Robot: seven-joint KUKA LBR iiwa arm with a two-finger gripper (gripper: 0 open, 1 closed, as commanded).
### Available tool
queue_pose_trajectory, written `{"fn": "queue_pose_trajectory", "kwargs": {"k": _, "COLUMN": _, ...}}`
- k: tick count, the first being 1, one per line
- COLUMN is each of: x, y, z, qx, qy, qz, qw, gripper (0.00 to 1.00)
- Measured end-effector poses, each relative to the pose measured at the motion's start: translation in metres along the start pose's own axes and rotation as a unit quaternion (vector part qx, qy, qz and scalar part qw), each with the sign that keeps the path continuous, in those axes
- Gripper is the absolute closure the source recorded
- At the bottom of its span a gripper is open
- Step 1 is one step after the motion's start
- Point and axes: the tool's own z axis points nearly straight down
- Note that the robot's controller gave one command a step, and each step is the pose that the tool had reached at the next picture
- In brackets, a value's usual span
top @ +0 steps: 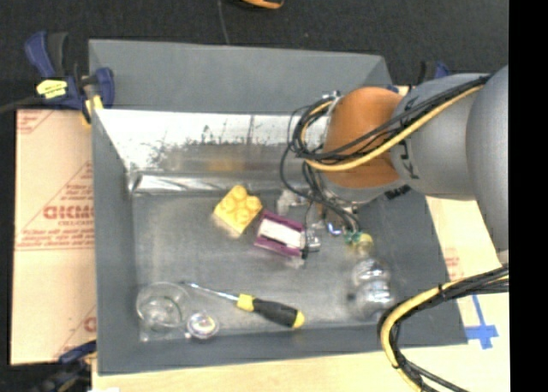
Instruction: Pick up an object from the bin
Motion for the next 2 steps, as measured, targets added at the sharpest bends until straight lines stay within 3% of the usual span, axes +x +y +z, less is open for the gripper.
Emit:
{"fn": "queue_pose_trajectory", "kwargs": {"k": 1, "x": -0.007, "y": 0.032, "z": 0.000, "qx": -0.004, "qy": 0.0032, "qz": 0.092, "qw": 0.9958, "gripper": 0.00}}
{"fn": "queue_pose_trajectory", "kwargs": {"k": 2, "x": -0.012, "y": 0.001, "z": 0.031, "qx": -0.002, "qy": -0.0002, "qz": 0.104, "qw": 0.9945, "gripper": 0.00}}
